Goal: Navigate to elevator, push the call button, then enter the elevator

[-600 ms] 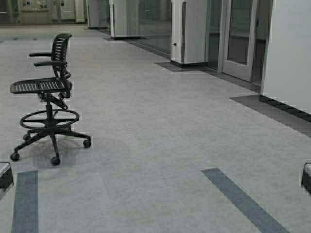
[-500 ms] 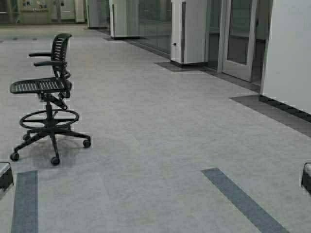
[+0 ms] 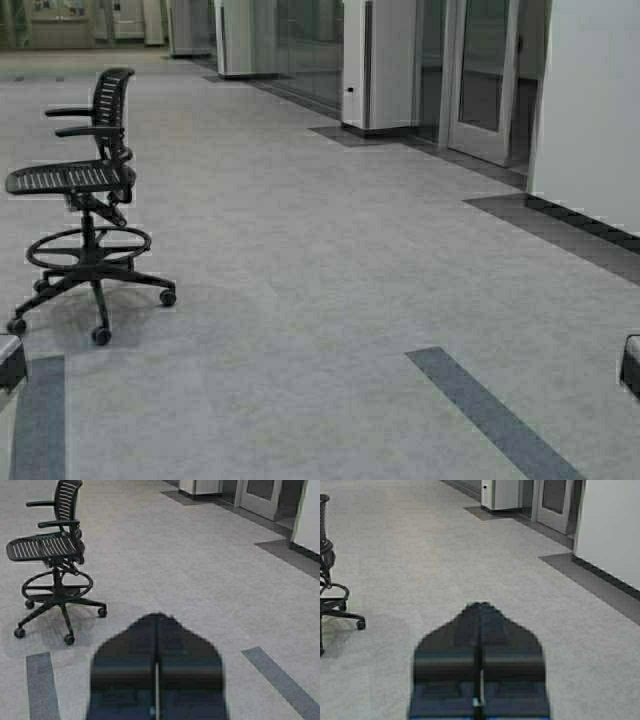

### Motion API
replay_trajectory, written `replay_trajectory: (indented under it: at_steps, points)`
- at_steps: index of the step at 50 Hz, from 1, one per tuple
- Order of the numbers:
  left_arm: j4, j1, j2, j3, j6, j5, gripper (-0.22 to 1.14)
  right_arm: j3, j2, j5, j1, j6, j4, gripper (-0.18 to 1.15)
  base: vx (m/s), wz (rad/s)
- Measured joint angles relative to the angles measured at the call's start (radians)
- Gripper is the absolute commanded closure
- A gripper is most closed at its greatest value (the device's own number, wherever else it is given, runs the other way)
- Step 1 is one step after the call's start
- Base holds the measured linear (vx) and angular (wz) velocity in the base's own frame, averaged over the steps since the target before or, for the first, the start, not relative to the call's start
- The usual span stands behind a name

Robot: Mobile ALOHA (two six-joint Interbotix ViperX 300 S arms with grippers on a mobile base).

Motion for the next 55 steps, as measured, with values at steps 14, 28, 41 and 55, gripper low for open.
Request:
replay_trajectory:
  at_steps: [14,28,41,55]
  points:
    - [0.005,0.000,0.000,0.011,0.008,-0.028,0.89,0.000,0.002,-0.002,0.000,0.000,0.000,0.92,0.23,0.07]
    - [0.006,0.000,0.002,0.017,0.006,-0.038,0.89,0.002,-0.060,-0.002,0.000,0.000,0.000,0.92,0.34,0.24]
    - [0.005,0.000,0.005,0.025,0.009,-0.044,0.89,0.012,-0.077,-0.002,0.002,0.000,0.000,0.92,0.42,0.48]
    - [0.006,0.000,0.006,0.026,0.003,-0.057,0.89,0.015,-0.077,-0.015,0.000,0.000,0.000,0.92,0.42,0.43]
